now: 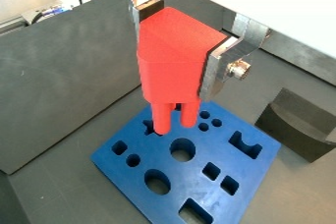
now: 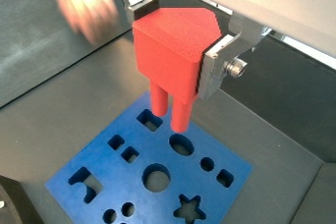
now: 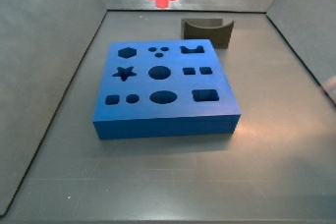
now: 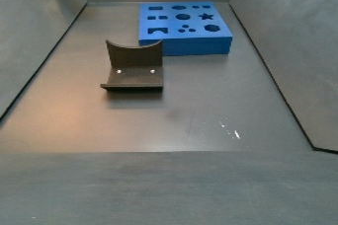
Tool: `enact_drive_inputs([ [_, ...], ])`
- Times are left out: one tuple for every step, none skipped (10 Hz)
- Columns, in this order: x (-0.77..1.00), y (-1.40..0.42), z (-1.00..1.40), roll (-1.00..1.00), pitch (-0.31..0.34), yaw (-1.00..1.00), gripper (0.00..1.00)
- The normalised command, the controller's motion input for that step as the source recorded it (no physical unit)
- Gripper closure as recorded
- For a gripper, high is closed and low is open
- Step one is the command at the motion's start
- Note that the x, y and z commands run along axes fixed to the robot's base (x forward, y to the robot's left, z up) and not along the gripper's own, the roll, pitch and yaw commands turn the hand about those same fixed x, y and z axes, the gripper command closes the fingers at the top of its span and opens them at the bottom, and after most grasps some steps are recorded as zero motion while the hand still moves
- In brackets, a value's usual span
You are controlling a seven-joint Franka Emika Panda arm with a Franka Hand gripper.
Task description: Insert the 3 prong object.
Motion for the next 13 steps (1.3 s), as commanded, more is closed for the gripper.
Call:
enact_drive_inputs([
  [0.11,0.50,-0.43,0.10,0.000,0.00,1.00],
  [-0.08,1.00,-0.75,0.00,-0.154,0.05,1.00],
  [-0.11,1.00,-0.82,0.00,-0.169,0.07,1.00],
  [-0.13,1.00,-0.84,0.00,-0.161,0.10,1.00],
  [-0.09,0.92,-0.76,-0.06,-0.190,0.15,1.00],
  [-0.02,0.84,-0.63,-0.14,-0.217,0.17,1.00],
  [0.03,0.62,-0.70,-0.16,-0.154,0.09,1.00],
  [0.00,0.48,-0.73,-0.12,-0.179,0.04,1.00],
  [0.00,0.29,-0.75,-0.09,-0.216,0.05,1.00],
  [0.12,0.00,-0.53,-0.01,-0.091,0.12,1.00],
  [0.00,0.00,-0.43,0.00,-0.101,0.11,1.00],
  [0.00,-0.01,-0.34,-0.01,-0.121,0.10,1.00],
  [-0.02,0.00,-0.29,0.00,-0.083,0.07,1.00],
])
